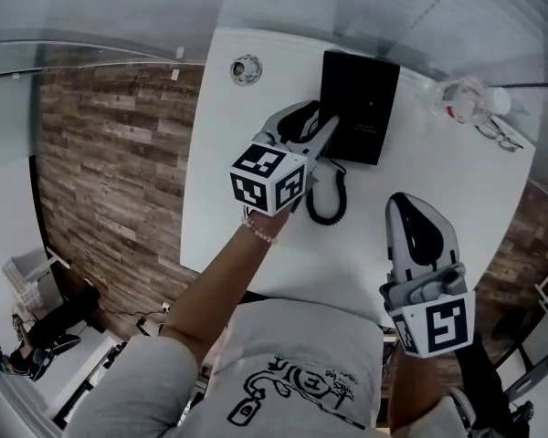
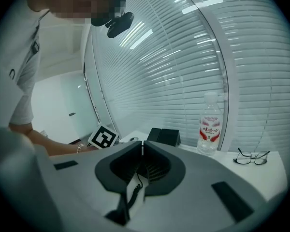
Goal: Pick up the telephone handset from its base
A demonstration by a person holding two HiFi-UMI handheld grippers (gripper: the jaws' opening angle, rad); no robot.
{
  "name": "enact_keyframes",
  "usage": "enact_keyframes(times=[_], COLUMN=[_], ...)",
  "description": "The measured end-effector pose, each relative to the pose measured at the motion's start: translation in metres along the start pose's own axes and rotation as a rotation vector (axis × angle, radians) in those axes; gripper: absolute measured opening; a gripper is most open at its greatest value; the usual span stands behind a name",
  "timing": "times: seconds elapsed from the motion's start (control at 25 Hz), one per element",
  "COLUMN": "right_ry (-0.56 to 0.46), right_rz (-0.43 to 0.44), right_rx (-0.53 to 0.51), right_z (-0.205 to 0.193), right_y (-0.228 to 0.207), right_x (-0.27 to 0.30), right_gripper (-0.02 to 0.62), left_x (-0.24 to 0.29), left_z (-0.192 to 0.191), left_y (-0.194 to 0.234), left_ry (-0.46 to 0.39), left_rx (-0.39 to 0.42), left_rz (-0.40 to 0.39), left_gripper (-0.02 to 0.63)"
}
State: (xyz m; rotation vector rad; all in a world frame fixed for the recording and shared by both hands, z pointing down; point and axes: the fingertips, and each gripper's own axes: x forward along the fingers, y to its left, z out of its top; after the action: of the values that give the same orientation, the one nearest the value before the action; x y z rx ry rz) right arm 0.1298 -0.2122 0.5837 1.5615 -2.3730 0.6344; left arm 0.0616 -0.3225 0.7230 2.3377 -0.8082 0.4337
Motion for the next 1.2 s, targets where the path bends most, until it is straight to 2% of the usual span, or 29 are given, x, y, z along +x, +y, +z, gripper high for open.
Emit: enact_keyframes(times=[0.16,0.28,0.44,0.72,1.2], right_ry=[0.005,0.012,0.007,-0.018,-0.099], right_rz=[0.000,-0.003,-0.011,-0.022,-0.049], right_rx=[0.015,0.021,0.024,0.023,-0.014], right_z=[-0.005,-0.009,-0.007,0.006,0.050], right_y=[-0.003,-0.006,-0.007,-0.003,0.015], right_x=[0.002,0.003,0.000,-0.013,-0.054], right_gripper=[0.011,0.012,0.011,0.011,0.011], left_x=[0.002,-0.001,-0.008,-0.035,-0.102], left_z=[0.000,0.002,0.006,0.034,0.083], left_y=[0.000,0.000,-0.003,-0.020,-0.079], left_ry=[-0.017,-0.034,-0.038,-0.094,-0.191], left_rx=[-0.018,-0.052,-0.069,-0.042,0.004], left_rz=[-0.026,-0.030,-0.012,-0.009,-0.066], left_gripper=[0.160,0.117,0.091,0.064,0.063])
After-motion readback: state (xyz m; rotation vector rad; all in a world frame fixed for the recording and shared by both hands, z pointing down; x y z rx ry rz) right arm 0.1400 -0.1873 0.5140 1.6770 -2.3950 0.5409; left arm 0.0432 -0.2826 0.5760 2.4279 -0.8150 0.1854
